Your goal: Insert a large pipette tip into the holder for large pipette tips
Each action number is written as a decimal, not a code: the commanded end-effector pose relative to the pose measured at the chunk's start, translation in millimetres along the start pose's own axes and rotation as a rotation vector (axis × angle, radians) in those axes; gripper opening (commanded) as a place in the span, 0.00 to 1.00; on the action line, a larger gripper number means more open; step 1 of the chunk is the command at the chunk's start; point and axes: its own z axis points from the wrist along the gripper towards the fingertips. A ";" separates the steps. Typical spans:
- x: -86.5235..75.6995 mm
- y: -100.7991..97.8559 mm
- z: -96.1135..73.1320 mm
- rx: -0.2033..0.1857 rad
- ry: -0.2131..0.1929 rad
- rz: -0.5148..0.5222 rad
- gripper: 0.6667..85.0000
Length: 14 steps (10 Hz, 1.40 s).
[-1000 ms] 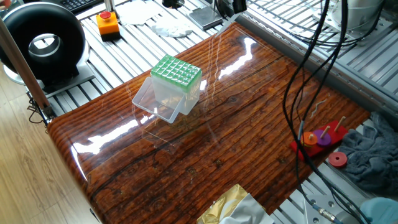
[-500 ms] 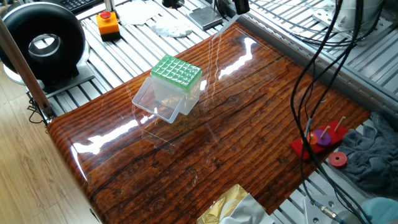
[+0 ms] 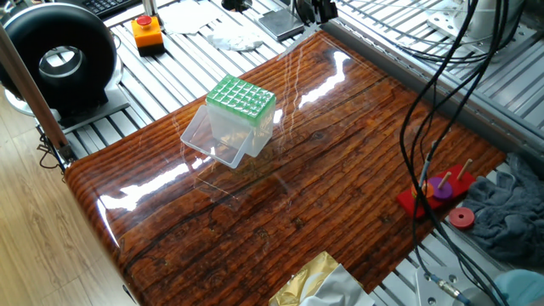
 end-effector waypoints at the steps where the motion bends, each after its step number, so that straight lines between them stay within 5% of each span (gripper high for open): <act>1: -4.5 15.9 -1.0 -0.064 -0.021 0.053 0.00; 7: -22.7 11.1 -22.8 -0.066 0.047 0.059 0.00; 9: -46.1 6.2 -32.6 -0.063 0.071 0.066 0.00; 14: -64.6 -25.9 -42.5 -0.099 0.066 0.036 0.00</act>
